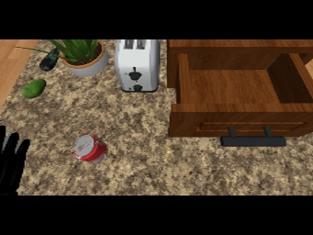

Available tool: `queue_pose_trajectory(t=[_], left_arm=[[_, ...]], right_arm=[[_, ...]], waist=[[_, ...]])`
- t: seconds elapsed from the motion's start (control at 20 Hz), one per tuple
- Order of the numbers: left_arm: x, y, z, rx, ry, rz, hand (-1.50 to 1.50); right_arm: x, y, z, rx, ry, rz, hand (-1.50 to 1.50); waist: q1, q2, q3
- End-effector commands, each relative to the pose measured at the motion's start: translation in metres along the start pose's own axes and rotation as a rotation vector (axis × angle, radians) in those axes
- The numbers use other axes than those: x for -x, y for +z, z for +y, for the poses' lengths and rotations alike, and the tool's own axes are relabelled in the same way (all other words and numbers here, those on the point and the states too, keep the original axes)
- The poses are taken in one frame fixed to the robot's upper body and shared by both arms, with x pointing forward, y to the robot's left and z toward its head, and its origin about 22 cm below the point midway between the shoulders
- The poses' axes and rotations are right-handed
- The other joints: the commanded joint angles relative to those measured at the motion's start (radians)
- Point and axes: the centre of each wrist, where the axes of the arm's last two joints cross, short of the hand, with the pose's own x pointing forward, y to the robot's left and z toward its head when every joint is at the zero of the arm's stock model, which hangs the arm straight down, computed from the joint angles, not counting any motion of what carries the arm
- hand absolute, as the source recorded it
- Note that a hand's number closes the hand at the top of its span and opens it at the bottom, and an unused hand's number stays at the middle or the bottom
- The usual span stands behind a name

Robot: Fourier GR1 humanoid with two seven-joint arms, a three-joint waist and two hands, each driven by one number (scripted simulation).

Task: Pick up the can, place it into the drawer and close the drawer

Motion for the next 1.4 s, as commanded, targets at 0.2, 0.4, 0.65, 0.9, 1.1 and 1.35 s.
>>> queue_pose_trajectory(t=[0.2,0.4,0.65,0.9,1.1,1.35], left_arm=[[0.004,-0.041,0.003,-0.021,0.051,0.014,-1.50],[0.027,-0.043,-0.018,-0.012,0.048,0.039,-1.50],[0.072,-0.053,0.000,-0.043,0.033,0.071,-1.50],[0.078,-0.056,-0.016,-0.073,-0.018,0.066,-1.50],[0.125,-0.058,-0.005,-0.078,-0.029,0.096,-1.50],[0.145,-0.053,0.014,-0.143,-0.027,0.073,-1.50]], right_arm=[[-0.015,0.022,-0.002,-0.025,0.000,0.010,-1.50],[-0.008,0.014,-0.013,0.006,-0.022,0.009,-1.50],[-0.016,0.029,-0.012,0.000,0.005,0.000,-1.50],[-0.005,0.030,-0.015,0.013,-0.003,0.001,-1.50],[-0.013,0.022,-0.017,-0.006,0.000,0.005,-1.50],[0.000,0.021,-0.029,0.008,-0.008,0.006,-1.50]], waist=[[-0.008,0.001,0.000],[-0.004,0.001,0.000],[-0.004,0.001,0.000],[-0.003,0.001,0.000],[-0.002,0.001,0.000],[0.000,0.001,0.000]])
